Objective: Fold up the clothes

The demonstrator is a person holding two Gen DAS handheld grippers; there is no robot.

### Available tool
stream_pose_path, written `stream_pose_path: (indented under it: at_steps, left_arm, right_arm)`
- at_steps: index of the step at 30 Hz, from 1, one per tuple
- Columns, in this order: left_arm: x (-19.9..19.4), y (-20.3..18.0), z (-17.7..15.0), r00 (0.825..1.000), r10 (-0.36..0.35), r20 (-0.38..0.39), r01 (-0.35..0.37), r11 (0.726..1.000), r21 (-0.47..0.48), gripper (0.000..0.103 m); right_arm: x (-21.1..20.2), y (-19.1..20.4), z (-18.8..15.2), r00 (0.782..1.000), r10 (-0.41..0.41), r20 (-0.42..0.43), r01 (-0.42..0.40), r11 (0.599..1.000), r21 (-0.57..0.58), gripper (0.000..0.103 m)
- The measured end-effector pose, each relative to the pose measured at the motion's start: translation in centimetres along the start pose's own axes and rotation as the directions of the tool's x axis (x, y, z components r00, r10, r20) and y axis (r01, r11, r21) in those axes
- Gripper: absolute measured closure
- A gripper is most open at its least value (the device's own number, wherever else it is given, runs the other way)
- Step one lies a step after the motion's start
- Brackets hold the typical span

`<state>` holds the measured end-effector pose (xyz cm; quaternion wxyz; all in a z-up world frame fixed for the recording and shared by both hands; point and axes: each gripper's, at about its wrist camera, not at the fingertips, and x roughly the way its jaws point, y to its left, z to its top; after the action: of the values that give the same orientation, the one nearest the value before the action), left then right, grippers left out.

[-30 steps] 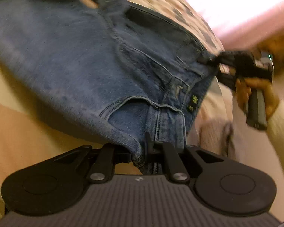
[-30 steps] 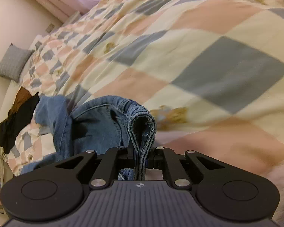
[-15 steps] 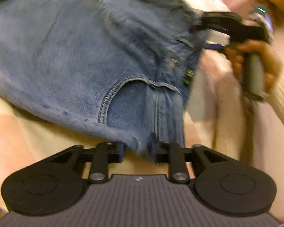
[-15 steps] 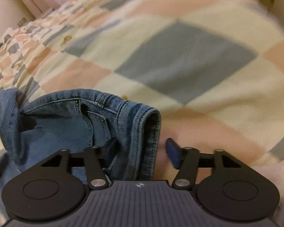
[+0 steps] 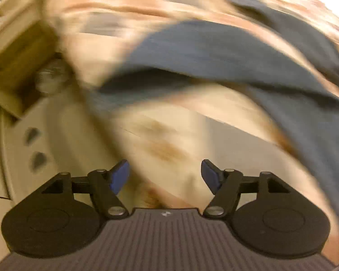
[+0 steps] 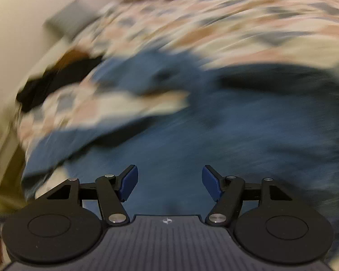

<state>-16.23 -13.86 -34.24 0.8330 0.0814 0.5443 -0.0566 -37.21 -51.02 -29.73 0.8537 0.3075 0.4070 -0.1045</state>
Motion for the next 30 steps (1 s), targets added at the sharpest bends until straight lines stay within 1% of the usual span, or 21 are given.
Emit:
stream_pose_path:
  at_steps: [2, 3, 4, 6, 7, 8, 10, 11, 12, 14, 16, 17, 18, 19, 22, 23, 24, 26, 27, 29, 30]
  left_arm:
    - [3.2, 4.4, 2.7, 1.000, -0.014, -0.025, 0.013, 0.999, -0.039, 0.037]
    - [4.8, 6.5, 3.8, 0.997, -0.045, -0.059, 0.040, 0.996, -0.084, 0.037]
    - [6.3, 8.8, 4.9, 0.990, -0.099, -0.098, 0.084, 0.986, -0.145, 0.037]
    - [8.6, 11.9, 6.3, 0.969, -0.193, -0.154, 0.147, 0.953, -0.265, 0.037]
    - [9.6, 13.3, 6.4, 0.950, -0.257, -0.176, 0.193, 0.929, -0.314, 0.040]
    - [10.4, 13.5, 6.7, 0.934, -0.297, -0.197, 0.222, 0.918, -0.330, 0.057]
    - [10.6, 13.5, 7.8, 0.906, -0.358, -0.227, 0.288, 0.913, -0.290, 0.095]
    - [9.8, 13.3, 8.7, 0.906, -0.356, -0.227, 0.305, 0.924, -0.233, 0.097]
    - [9.0, 13.1, 9.7, 0.907, -0.355, -0.226, 0.321, 0.931, -0.174, 0.097]
    - [6.1, 13.0, 13.2, 0.921, -0.355, -0.164, 0.353, 0.935, -0.044, 0.097]
    - [3.4, 13.4, 18.7, 0.936, -0.350, -0.037, 0.351, 0.935, 0.047, 0.097]
    - [2.1, 13.6, 21.4, 0.937, -0.348, 0.028, 0.344, 0.934, 0.093, 0.096]
    - [1.4, 13.2, 24.3, 0.939, -0.328, 0.100, 0.312, 0.938, 0.152, 0.096]
    - [1.0, 12.5, 27.5, 0.934, -0.310, 0.179, 0.272, 0.939, 0.208, 0.097]
    - [2.0, 9.2, 34.8, 0.915, -0.263, 0.306, 0.183, 0.946, 0.268, 0.094]
    - [2.5, 8.5, 36.2, 0.912, -0.262, 0.317, 0.174, 0.945, 0.278, 0.089]
    - [2.8, 8.0, 36.4, 0.915, -0.263, 0.306, 0.177, 0.943, 0.281, 0.086]
    - [3.6, 6.8, 36.7, 0.922, -0.265, 0.282, 0.183, 0.941, 0.286, 0.062]
    - [4.5, 6.5, 36.0, 0.931, -0.267, 0.247, 0.195, 0.940, 0.280, 0.060]
    - [7.3, 6.1, 34.1, 0.955, -0.271, 0.124, 0.235, 0.940, 0.246, 0.059]
    - [8.7, 6.0, 32.9, 0.961, -0.270, 0.057, 0.254, 0.946, 0.203, 0.059]
  right_arm:
    - [2.9, 4.4, -1.3, 1.000, 0.007, -0.030, -0.006, 0.999, 0.038, 0.037]
    - [4.0, 6.3, -2.0, 0.999, -0.006, -0.042, 0.009, 0.998, 0.063, 0.037]
    - [5.2, 8.2, -2.4, 0.998, -0.029, -0.061, 0.034, 0.995, 0.095, 0.037]
    - [7.1, 11.5, -3.0, 0.994, -0.057, -0.091, 0.070, 0.986, 0.153, 0.037]
    - [7.8, 12.9, -3.4, 0.993, -0.061, -0.097, 0.077, 0.981, 0.178, 0.037]
    - [8.4, 14.1, -3.4, 0.992, -0.078, -0.099, 0.095, 0.979, 0.183, 0.037]
    - [9.5, 16.4, -3.1, 0.988, -0.119, -0.099, 0.135, 0.974, 0.182, 0.037]
    - [9.6, 17.1, -3.0, 0.987, -0.135, -0.091, 0.149, 0.972, 0.181, 0.037]
    - [9.8, 17.8, -2.9, 0.985, -0.150, -0.083, 0.163, 0.970, 0.179, 0.037]
    - [9.6, 18.5, -2.6, 0.981, -0.183, -0.063, 0.192, 0.964, 0.185, 0.038]
    - [8.9, 18.4, -2.4, 0.976, -0.215, -0.040, 0.219, 0.953, 0.211, 0.038]
    - [8.5, 18.1, -2.4, 0.974, -0.225, -0.026, 0.225, 0.947, 0.230, 0.038]
    - [8.0, 17.6, -2.4, 0.972, -0.234, -0.012, 0.229, 0.940, 0.253, 0.038]
    - [8.0, 17.3, -2.5, 0.970, -0.242, -0.001, 0.233, 0.931, 0.281, 0.038]
    - [8.1, 16.2, -2.4, 0.968, -0.251, 0.015, 0.229, 0.904, 0.361, 0.038]
    - [8.1, 16.1, -2.4, 0.969, -0.247, 0.019, 0.222, 0.900, 0.376, 0.038]
    - [8.2, 16.0, -2.4, 0.970, -0.242, 0.022, 0.215, 0.896, 0.388, 0.038]
    - [8.3, 15.6, -2.7, 0.971, -0.240, 0.008, 0.216, 0.888, 0.406, 0.037]
    - [8.3, 15.4, -2.8, 0.971, -0.239, 0.000, 0.217, 0.883, 0.415, 0.036]
    - [8.5, 14.7, -3.1, 0.974, -0.227, -0.019, 0.211, 0.867, 0.451, 0.036]
    - [8.5, 14.4, -3.3, 0.975, -0.221, -0.028, 0.208, 0.858, 0.469, 0.036]
